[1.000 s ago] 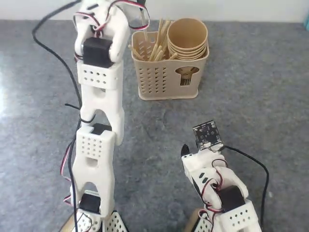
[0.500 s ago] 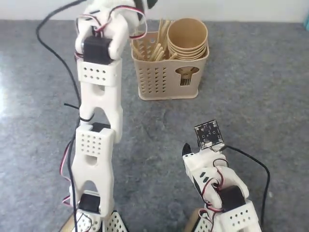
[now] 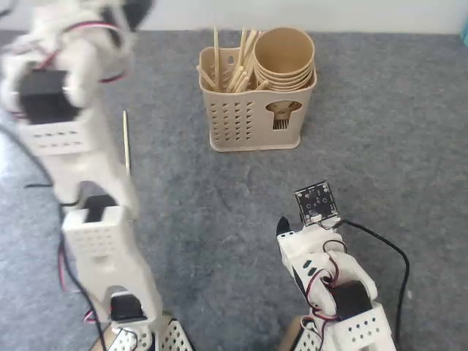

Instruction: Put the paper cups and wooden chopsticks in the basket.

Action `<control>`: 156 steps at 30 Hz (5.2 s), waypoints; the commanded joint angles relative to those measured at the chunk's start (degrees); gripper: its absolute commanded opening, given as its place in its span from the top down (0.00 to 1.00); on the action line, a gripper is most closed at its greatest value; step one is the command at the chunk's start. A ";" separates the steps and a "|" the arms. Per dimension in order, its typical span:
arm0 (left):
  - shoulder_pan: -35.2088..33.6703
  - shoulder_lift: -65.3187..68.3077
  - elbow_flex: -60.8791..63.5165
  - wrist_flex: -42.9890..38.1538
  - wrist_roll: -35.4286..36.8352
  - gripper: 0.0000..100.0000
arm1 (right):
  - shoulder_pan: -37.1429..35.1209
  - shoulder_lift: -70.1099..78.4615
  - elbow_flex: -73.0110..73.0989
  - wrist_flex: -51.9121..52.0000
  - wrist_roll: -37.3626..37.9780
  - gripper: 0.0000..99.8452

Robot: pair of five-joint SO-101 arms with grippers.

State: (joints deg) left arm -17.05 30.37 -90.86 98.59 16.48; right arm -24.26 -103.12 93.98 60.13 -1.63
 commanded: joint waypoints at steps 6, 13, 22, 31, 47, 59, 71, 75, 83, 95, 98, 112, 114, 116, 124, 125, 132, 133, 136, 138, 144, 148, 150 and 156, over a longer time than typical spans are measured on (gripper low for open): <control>-8.35 -19.16 30.55 2.29 -1.76 0.68 | 0.31 -0.75 -6.95 5.23 -2.37 0.86; -5.36 -40.88 65.19 -2.73 -2.99 0.68 | 0.57 -0.66 -7.56 5.49 -3.16 0.86; -8.35 -52.22 106.15 -26.73 -3.34 0.68 | 2.95 15.34 -15.03 4.53 -4.66 0.86; -8.44 -53.45 127.43 -45.80 -3.34 0.68 | 6.11 41.27 -24.09 -1.27 -7.82 0.86; -8.79 -31.91 122.33 -56.00 -3.34 0.68 | 10.95 58.07 -30.15 -6.46 -13.01 0.86; -8.18 -6.07 95.87 -38.95 -8.26 0.69 | 11.12 58.07 -28.57 -10.59 -13.10 0.86; -1.58 -3.43 94.46 -31.38 -17.41 0.99 | 12.70 58.07 -28.57 -11.38 -13.19 0.86; 0.00 -3.78 93.23 -29.45 -17.41 0.99 | 13.05 58.07 -28.66 -11.38 -13.19 0.86; 0.00 -8.79 84.53 -21.80 -12.04 0.99 | 13.14 58.07 -28.66 -11.38 -13.19 0.86; 5.63 -41.76 84.18 -22.86 -11.69 0.99 | 13.23 58.07 -28.66 -11.38 -13.10 0.86; 8.53 -48.35 84.18 -24.70 -10.20 0.99 | 13.23 58.07 -28.66 -11.38 -13.10 0.86; 24.09 -57.32 96.48 -67.69 1.85 0.99 | 13.23 58.07 -28.66 -11.47 -13.10 0.86; 25.58 -57.32 101.41 -78.15 0.88 0.99 | 13.32 58.07 -28.57 -12.09 -13.10 0.86; 27.08 -56.88 106.24 -88.18 -0.88 0.99 | 13.32 58.07 -28.48 -12.53 -13.10 0.86; 28.48 -49.85 109.85 -97.23 -2.46 0.99 | 13.32 58.07 -28.40 -12.53 -13.10 0.86; 27.96 -48.09 109.67 -98.37 -2.46 0.99 | 13.32 58.07 -28.40 -12.53 -13.01 0.86; 27.34 -37.10 105.10 -101.10 -2.46 0.99 | 13.32 58.07 -28.40 -12.44 -12.84 0.86; 27.34 -36.40 104.92 -101.10 -2.46 0.99 | 13.32 58.07 -28.40 -12.53 -12.84 0.86; 27.25 -35.87 105.10 -101.01 -2.46 0.99 | 13.32 58.07 -28.40 -12.53 -12.84 0.86; 26.81 -35.78 105.10 -101.01 -2.46 0.99 | 13.32 58.07 -28.40 -12.53 -12.84 0.86; 24.62 -36.40 105.01 -93.54 -2.20 0.78 | 13.32 58.07 -28.40 -12.53 -12.75 0.86; 22.86 -39.82 105.10 -87.03 -2.20 0.65 | 13.32 58.07 -28.40 -12.53 -12.75 0.86; 21.98 -43.08 105.10 -83.43 -2.11 0.66 | 13.32 58.07 -28.40 -12.53 -12.75 0.86; 21.63 -57.85 108.79 -71.03 -2.11 0.67 | 13.32 58.07 -28.40 -12.53 -12.75 0.86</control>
State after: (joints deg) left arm 5.10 -17.45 17.80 22.64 14.29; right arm -11.52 -45.27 66.99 48.62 -13.93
